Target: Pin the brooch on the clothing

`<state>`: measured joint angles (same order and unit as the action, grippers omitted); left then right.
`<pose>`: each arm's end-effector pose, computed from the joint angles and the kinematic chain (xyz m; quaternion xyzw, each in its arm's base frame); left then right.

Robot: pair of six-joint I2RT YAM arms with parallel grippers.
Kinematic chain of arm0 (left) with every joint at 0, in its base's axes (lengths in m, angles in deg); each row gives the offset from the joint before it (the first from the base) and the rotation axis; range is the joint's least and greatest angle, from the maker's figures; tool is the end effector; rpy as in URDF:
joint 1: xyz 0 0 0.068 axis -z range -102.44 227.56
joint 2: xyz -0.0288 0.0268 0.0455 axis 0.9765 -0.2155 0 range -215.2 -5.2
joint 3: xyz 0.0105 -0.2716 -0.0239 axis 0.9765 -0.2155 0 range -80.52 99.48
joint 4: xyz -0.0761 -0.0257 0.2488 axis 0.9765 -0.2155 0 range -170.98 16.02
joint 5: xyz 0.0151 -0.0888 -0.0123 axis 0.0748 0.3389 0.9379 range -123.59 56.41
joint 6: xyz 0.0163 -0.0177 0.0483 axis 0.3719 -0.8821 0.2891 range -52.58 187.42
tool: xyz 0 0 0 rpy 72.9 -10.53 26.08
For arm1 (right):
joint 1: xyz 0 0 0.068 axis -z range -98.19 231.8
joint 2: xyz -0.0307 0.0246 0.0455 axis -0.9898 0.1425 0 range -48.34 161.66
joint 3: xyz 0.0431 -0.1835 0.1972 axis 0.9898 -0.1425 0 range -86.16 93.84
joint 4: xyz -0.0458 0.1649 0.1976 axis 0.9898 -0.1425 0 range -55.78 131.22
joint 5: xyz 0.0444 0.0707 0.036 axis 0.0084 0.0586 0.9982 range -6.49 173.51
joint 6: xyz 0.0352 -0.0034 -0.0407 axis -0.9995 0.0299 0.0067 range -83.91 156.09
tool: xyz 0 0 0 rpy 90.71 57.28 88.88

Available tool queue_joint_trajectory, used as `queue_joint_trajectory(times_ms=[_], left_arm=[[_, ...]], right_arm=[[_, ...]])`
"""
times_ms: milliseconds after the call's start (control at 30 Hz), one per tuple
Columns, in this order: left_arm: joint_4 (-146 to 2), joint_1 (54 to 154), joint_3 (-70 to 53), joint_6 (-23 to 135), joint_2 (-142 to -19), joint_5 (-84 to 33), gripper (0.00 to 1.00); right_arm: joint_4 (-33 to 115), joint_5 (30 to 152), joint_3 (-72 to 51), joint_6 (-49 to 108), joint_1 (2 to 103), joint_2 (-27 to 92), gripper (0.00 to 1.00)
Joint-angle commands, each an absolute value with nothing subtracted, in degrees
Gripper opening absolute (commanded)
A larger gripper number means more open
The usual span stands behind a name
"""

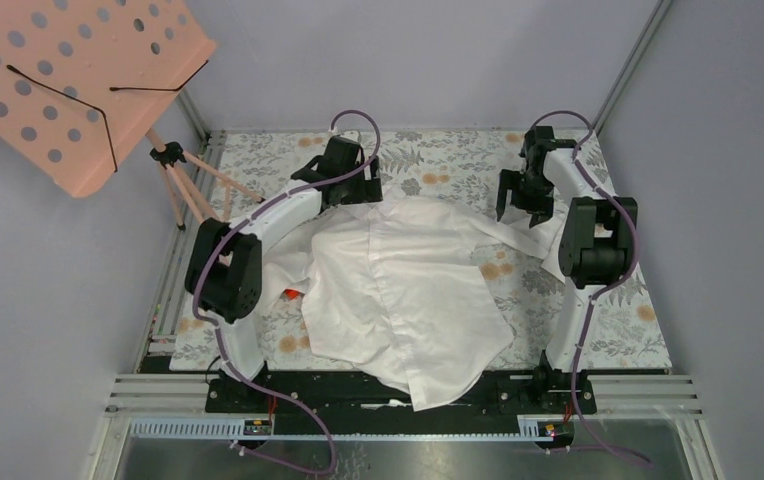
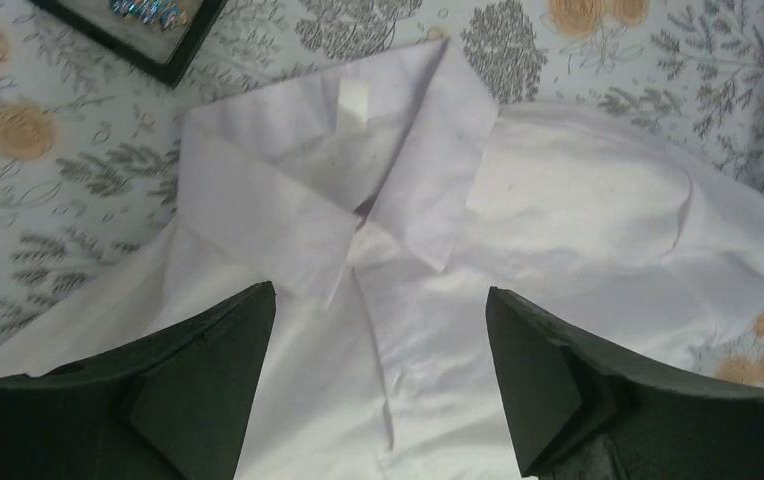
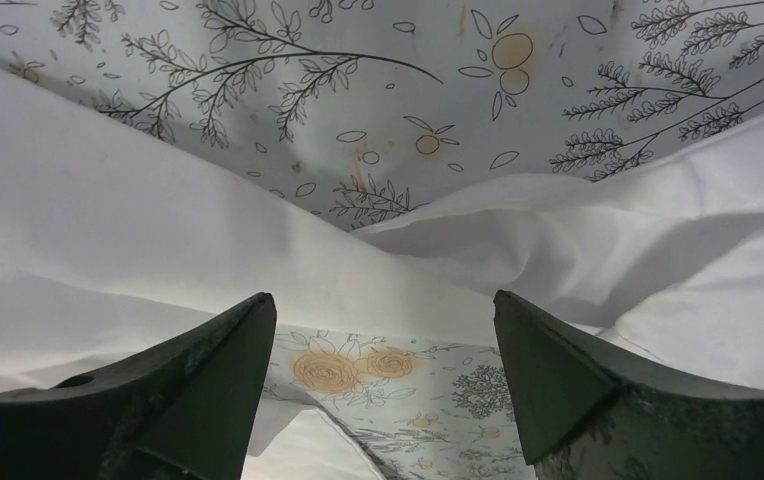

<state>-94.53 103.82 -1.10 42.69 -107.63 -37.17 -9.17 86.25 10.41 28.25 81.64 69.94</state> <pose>0.3643 -0.1773 0.2552 0.0000 0.9187 -0.1437 0.3680 0.4284 0.0030 0.2069 0.0623 0.9856 0.0344 0.1535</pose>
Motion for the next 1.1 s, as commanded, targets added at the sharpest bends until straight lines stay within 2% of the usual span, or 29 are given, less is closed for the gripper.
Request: queue_joint_trajectory(times_ms=[0, 233, 500, 700, 800, 900, 967, 1067], left_arm=[[-91.1, 103.8, 8.6, 39.8, -115.5, -34.6, 0.85], [-94.0, 103.9, 21.5, 38.7, -128.9, -33.9, 0.85], [-95.2, 104.0, 28.2, 37.8, -135.7, -30.9, 0.85], [-95.4, 104.3, 30.6, 36.8, -138.6, -28.9, 0.77], [-96.2, 104.4, 31.9, 36.5, -140.3, -28.1, 0.67], [-96.3, 104.4, 32.1, 36.4, -140.8, -27.8, 0.44], [-96.3, 104.4, 32.0, 36.7, -141.0, -27.8, 0.31], [-96.3, 104.4, 31.5, 37.4, -140.3, -28.8, 0.03]], right_arm=[[-8.3, 87.3, 11.4, 26.2, 82.1, 71.3, 0.87], [-8.3, 89.9, 11.5, 26.3, 82.1, 74.3, 0.87], [-8.6, 93.2, 10.9, 27.4, 82.1, 74.6, 0.84], [-9.8, 94.4, 9.8, 29.1, 82.1, 73.8, 0.7], [-10.6, 95.8, 9.4, 29.5, 82.1, 73.6, 0.62], [-10.1, 97.3, 7.8, 29.6, 82.1, 72.0, 0.54], [-10.0, 98.4, 7.3, 29.6, 82.1, 70.9, 0.4], [-10.1, 99.8, 6.4, 29.0, 82.1, 68.5, 0.29]])
